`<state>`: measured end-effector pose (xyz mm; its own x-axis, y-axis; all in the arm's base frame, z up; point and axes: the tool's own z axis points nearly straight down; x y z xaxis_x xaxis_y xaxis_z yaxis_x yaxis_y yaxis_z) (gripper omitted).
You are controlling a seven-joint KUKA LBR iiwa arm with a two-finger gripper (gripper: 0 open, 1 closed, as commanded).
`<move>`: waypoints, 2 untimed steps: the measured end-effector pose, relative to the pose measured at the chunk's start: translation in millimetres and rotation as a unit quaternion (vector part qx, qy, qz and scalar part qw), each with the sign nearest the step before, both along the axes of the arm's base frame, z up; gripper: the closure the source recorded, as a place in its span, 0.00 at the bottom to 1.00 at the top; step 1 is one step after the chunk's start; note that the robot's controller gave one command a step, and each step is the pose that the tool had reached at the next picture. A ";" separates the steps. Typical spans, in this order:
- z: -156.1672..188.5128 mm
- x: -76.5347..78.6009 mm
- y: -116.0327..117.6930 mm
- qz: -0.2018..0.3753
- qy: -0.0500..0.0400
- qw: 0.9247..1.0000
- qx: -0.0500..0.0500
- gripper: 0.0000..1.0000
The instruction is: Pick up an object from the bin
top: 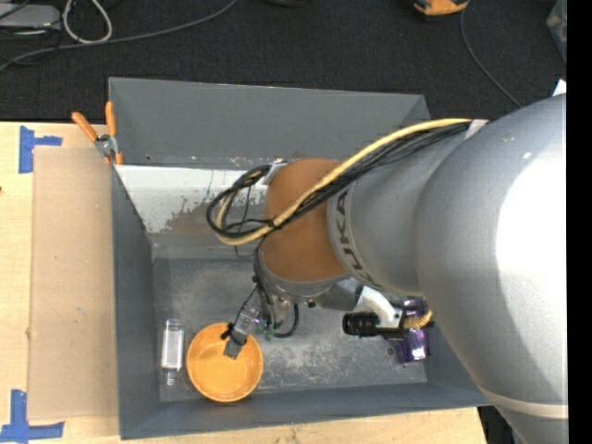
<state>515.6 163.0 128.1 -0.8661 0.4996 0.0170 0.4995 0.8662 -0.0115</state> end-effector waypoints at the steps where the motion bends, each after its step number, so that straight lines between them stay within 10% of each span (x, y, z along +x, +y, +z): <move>1: 43.3 -28.4 5.4 -0.004 0.004 1.000 -0.001 0.00; 2: -25.7 0.2 2.3 -0.015 -0.002 1.000 0.000 0.00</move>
Offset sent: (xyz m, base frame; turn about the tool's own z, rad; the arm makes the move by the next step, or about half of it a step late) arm 0.0009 0.0017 -0.0245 0.0306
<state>515.7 165.3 102.4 -0.8508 0.5253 0.0135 0.5252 0.8509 -0.0091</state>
